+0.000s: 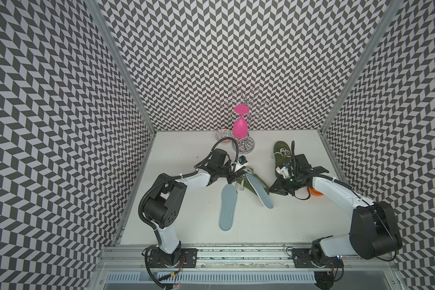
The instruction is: Insert the insole into the shoe
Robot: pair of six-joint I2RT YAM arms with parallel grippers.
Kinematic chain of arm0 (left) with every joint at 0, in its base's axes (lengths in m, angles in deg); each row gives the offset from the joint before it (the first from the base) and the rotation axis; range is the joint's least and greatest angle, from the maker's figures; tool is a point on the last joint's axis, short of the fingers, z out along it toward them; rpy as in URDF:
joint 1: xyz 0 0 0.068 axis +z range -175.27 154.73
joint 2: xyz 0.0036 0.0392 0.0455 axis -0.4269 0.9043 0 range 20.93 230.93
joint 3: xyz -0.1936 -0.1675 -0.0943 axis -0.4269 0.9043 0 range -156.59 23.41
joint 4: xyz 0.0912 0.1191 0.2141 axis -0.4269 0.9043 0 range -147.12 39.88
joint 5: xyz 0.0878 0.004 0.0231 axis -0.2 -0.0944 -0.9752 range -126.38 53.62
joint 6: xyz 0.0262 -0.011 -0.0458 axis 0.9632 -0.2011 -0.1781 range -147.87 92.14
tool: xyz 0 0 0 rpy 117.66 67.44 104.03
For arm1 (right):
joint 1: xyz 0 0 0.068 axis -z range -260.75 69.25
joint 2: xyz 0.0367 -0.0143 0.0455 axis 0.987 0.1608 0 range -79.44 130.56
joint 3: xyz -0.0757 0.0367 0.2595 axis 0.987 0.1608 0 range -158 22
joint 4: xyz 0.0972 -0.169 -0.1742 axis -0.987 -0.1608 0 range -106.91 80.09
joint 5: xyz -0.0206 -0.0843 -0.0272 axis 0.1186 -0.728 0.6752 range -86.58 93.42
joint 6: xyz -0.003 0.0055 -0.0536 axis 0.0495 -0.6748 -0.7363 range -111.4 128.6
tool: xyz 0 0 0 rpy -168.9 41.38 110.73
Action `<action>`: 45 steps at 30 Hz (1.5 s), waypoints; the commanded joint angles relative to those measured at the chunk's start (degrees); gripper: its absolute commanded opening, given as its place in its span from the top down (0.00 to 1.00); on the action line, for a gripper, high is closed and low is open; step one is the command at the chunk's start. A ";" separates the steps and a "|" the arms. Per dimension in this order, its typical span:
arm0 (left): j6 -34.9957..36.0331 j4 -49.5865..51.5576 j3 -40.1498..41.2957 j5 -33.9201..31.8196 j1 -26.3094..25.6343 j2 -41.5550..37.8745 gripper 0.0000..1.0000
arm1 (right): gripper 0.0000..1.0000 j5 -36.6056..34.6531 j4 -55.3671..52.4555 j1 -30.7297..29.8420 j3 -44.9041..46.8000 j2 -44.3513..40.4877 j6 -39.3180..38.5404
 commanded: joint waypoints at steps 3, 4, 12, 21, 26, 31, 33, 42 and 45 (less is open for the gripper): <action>2.74 0.46 -2.12 0.38 -1.23 -3.34 1.00 | 0.90 -4.77 -2.82 0.23 -3.97 1.58 -3.13; 2.34 0.39 -2.37 0.09 -1.36 -3.24 1.00 | 0.87 -4.67 -3.25 0.18 -4.65 1.73 -3.38; 0.44 -0.12 -3.10 -0.67 -1.25 -1.83 1.00 | 0.39 1.08 0.21 0.33 6.34 -3.29 -0.15; -0.16 -0.19 -3.59 -0.71 -1.41 -1.75 1.00 | 0.36 13.63 14.82 0.35 17.40 -5.13 8.29; -0.27 -0.24 -3.38 -0.96 -1.77 -2.02 1.00 | 0.42 18.17 22.55 0.37 20.91 -4.61 13.77; -0.27 -0.24 -3.15 -1.33 -1.82 -2.22 1.00 | 0.60 19.96 26.05 0.35 21.49 -4.79 17.23; -0.27 -0.24 -2.95 -1.33 -1.87 -2.43 1.00 | 0.69 18.86 24.73 0.49 20.53 -4.79 16.76; 0.53 -0.71 -1.96 -2.09 -2.12 -3.18 1.00 | 0.81 6.62 9.56 1.88 9.10 -4.43 7.56; 1.12 -1.33 -1.77 -2.73 -2.57 -3.22 1.00 | 0.82 2.39 3.71 1.87 3.69 -3.01 3.26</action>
